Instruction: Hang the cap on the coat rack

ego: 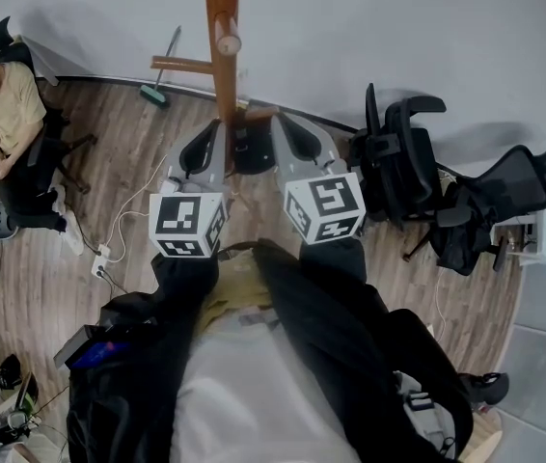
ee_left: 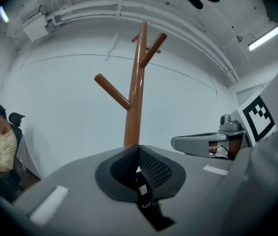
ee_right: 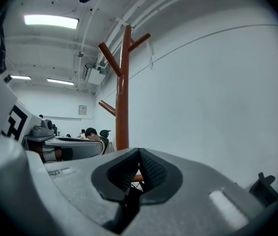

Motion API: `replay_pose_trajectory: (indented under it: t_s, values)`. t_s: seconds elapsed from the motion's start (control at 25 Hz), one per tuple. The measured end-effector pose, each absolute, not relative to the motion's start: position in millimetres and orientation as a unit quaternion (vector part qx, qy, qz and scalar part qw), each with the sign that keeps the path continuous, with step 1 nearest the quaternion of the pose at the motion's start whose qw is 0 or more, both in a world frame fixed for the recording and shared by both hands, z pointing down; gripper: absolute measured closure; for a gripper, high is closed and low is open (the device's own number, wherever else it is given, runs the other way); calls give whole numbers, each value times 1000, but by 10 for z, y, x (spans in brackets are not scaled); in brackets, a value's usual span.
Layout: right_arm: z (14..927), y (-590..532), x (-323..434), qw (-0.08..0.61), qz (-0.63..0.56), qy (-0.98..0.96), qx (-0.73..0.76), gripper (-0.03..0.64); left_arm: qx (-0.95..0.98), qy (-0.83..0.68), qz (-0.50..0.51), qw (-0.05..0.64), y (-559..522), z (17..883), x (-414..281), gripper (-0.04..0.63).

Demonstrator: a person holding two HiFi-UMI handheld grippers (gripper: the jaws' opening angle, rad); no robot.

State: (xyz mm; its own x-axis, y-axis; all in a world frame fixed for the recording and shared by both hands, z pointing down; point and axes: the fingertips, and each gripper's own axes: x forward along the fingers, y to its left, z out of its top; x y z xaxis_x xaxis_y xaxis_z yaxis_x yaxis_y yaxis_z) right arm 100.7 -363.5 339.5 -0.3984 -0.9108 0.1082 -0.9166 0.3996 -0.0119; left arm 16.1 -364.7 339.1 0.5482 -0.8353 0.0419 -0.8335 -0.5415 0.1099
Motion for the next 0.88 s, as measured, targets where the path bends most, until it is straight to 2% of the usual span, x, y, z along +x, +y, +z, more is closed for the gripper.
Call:
replay_pose_trajectory:
  t_s: [0.88]
  values:
    - [3334, -3613, 1016, 42, 15, -821, 570, 623, 888, -454, 8, 72, -3586, 3442, 268, 595]
